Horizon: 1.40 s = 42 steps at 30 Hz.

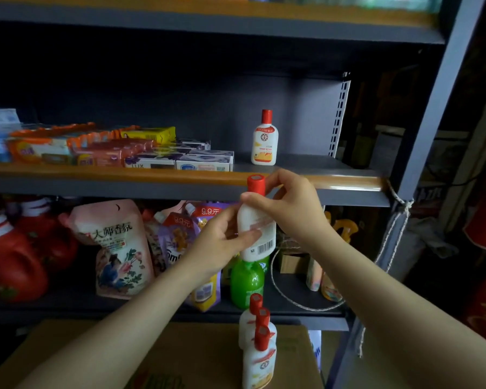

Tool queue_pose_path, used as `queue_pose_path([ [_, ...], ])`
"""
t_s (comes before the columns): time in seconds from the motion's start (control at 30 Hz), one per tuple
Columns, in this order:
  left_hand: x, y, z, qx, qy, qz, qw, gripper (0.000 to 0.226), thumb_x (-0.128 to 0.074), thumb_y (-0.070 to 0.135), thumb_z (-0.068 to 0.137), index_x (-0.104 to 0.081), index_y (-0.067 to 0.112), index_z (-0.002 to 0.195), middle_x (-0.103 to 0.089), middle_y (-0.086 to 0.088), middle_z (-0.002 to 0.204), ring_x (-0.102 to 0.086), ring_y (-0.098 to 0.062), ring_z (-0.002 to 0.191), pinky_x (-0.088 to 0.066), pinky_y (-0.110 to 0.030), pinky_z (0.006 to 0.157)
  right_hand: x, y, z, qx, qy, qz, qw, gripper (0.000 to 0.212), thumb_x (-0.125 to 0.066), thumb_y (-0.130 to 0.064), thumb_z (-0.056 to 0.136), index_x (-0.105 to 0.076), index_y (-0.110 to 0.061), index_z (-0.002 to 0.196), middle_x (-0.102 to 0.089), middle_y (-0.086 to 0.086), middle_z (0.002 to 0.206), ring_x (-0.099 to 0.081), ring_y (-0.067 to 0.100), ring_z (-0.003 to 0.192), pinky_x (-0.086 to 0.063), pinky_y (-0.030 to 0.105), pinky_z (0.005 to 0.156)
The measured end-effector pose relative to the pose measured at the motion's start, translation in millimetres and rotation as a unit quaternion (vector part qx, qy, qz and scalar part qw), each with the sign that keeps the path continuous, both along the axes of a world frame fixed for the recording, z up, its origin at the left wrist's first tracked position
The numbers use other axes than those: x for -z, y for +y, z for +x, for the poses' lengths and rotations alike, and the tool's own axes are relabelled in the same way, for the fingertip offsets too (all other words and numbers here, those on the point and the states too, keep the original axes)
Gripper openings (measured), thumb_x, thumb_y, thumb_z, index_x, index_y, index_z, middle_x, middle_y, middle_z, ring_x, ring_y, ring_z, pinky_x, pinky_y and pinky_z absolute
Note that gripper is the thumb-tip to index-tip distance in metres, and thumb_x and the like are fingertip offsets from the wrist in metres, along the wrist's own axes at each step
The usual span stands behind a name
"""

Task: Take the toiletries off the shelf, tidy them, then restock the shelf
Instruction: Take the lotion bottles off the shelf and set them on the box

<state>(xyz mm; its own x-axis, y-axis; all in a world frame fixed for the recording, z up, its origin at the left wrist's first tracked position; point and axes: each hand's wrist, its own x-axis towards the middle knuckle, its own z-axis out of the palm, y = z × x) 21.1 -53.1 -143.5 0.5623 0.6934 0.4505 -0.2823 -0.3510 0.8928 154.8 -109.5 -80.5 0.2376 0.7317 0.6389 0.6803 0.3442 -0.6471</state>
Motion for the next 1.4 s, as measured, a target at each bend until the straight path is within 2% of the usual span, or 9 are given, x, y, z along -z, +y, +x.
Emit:
queue_pose_path([
  [0.1,3.8,-1.7,-3.3,0.029,0.012,-0.044,0.999,0.031,-0.065,0.029,0.074,-0.062,0.026,0.104,-0.072,0.006,0.1,-0.067,-0.01,0.095,-0.051,-0.017,0.072,-0.4,0.0,5.5,-0.027,0.01,-0.058,0.998,0.022,-0.074,-0.041,0.073,-0.06,-0.024,0.076,-0.059,-0.01,0.068,-0.055,0.0,0.062,-0.044,0.016,0.059],
  [0.27,10.2,-6.9,-8.8,0.129,-0.04,-0.239,0.962,0.033,-0.056,0.027,0.075,-0.062,0.012,0.104,-0.072,-0.004,0.088,-0.069,-0.015,0.08,-0.057,-0.028,0.065,9.6,-1.3,24.4,-0.206,0.227,-0.201,0.93,0.019,-0.056,-0.018,0.09,-0.062,-0.005,0.102,-0.06,0.015,0.09,-0.054,0.024,0.077,-0.041,0.032,0.071],
  [0.4,14.9,-17.7,-12.3,0.195,-0.055,-0.337,0.919,0.041,-0.052,0.027,0.079,-0.058,0.005,0.112,-0.07,-0.013,0.089,-0.069,-0.02,0.072,-0.055,-0.028,0.058,25.6,-6.0,23.4,-0.28,0.341,-0.23,0.867,0.024,-0.049,-0.014,0.092,-0.053,-0.004,0.115,-0.052,0.013,0.093,-0.046,0.009,0.058,-0.033,0.016,0.044],
  [0.47,20.6,-21.1,-14.1,0.188,-0.004,-0.304,0.934,0.034,-0.048,0.027,0.084,-0.058,0.006,0.109,-0.072,-0.008,0.084,-0.069,-0.015,0.072,-0.054,-0.025,0.058,34.3,-9.0,23.3,-0.276,0.342,-0.219,0.871,0.019,-0.05,-0.012,0.092,-0.055,-0.003,0.108,-0.053,0.008,0.082,-0.045,0.007,0.054,-0.034,0.016,0.045],
  [0.6,35.5,-15.1,-19.1,0.032,0.205,-0.055,0.977,0.018,-0.046,0.016,0.096,-0.059,0.017,0.108,-0.066,0.006,0.096,-0.062,0.001,0.085,-0.049,-0.012,0.074,53.9,-21.0,23.5,-0.183,0.233,-0.245,0.923,0.009,-0.065,-0.011,0.083,-0.057,-0.014,0.087,-0.056,0.001,0.073,-0.051,0.005,0.055,-0.043,0.016,0.054],
  [0.83,53.5,-11.7,-22.7,-0.045,0.214,0.087,0.972,0.021,-0.054,0.006,0.091,-0.06,0.025,0.098,-0.064,0.004,0.094,-0.059,-0.012,0.092,-0.047,-0.025,0.085,82.9,-51.9,19.8,-0.148,0.152,-0.191,0.958,0.024,-0.072,-0.004,0.076,-0.05,-0.013,0.081,-0.054,0.001,0.072,-0.053,-0.001,0.055,-0.043,0.011,0.049],
  [0.97,65.1,-11.1,-27.1,-0.053,0.201,0.105,0.972,0.027,-0.057,0.008,0.09,-0.058,0.035,0.093,-0.062,0.017,0.086,-0.057,0.006,0.074,-0.042,-0.006,0.067,85.5,-64.6,20.4,-0.16,0.154,-0.155,0.963,0.023,-0.071,-0.002,0.076,-0.051,-0.01,0.082,-0.054,-0.004,0.068,-0.052,-0.004,0.05,-0.041,0.008,0.048],
  [1.2,139.3,-44.1,-31.0,-0.036,0.361,0.195,0.911,0.056,-0.078,0.038,0.068,-0.05,0.025,0.115,-0.046,0.021,0.098,-0.048,0.004,0.084,-0.036,-0.009,0.07,83.6,-74.2,25.2,-0.122,0.164,-0.117,0.972,0.026,-0.07,-0.001,0.076,-0.049,-0.015,0.08,-0.055,0.0,0.07,-0.051,0.0,0.048,-0.042,0.011,0.048],
  [1.4,162.7,-48.6,-15.6,-0.093,0.443,0.192,0.871,0.046,-0.068,0.033,0.081,-0.05,0.019,0.121,-0.059,-0.001,0.122,-0.055,-0.021,0.109,-0.047,-0.041,0.086,72.7,-85.3,37.9,-0.111,0.081,-0.113,0.984,0.027,-0.074,-0.021,0.071,-0.049,-0.02,0.082,-0.056,-0.006,0.073,-0.055,0.023,0.063,-0.05,0.039,0.057],
])
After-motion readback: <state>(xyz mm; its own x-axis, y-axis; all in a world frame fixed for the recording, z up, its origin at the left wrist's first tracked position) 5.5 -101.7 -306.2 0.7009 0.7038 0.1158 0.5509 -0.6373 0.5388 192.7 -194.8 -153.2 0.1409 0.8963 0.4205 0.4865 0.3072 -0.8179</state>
